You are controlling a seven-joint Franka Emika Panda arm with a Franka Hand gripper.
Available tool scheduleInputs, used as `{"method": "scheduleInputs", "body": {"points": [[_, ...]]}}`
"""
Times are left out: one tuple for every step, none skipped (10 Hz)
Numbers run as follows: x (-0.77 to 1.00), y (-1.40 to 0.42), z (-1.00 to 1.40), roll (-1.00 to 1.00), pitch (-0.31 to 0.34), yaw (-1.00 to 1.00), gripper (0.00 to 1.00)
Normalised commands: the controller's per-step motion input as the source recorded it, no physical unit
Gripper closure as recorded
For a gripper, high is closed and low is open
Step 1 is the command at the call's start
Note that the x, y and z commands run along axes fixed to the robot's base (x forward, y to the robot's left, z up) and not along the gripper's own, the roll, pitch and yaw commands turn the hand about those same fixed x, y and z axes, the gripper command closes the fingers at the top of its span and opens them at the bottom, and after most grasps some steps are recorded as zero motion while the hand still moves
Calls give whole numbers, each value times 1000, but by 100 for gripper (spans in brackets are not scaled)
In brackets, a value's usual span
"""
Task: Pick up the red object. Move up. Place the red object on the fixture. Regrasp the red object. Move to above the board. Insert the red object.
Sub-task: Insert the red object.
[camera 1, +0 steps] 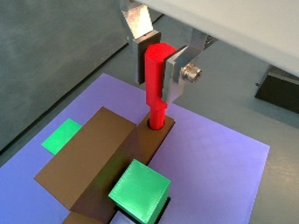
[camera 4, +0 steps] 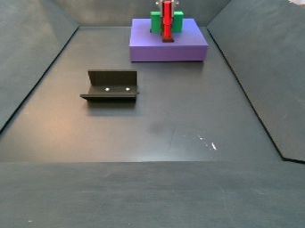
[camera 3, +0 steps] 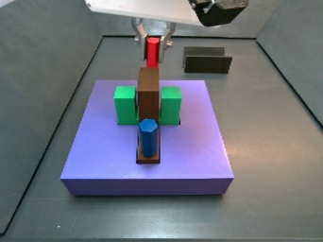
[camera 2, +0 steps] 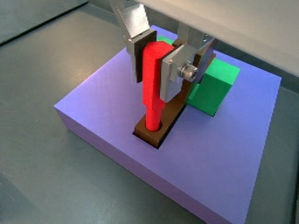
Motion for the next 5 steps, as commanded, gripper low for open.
{"method": "scheduleInputs", "body": {"points": [[0, 34, -151, 0, 0, 3, 100], [0, 0, -120, 0, 0, 0, 100], [0, -17, -126, 30, 0, 43, 100], [0, -29, -191, 41, -6, 54, 100], [0, -9, -240, 29, -29, 54, 100]]}}
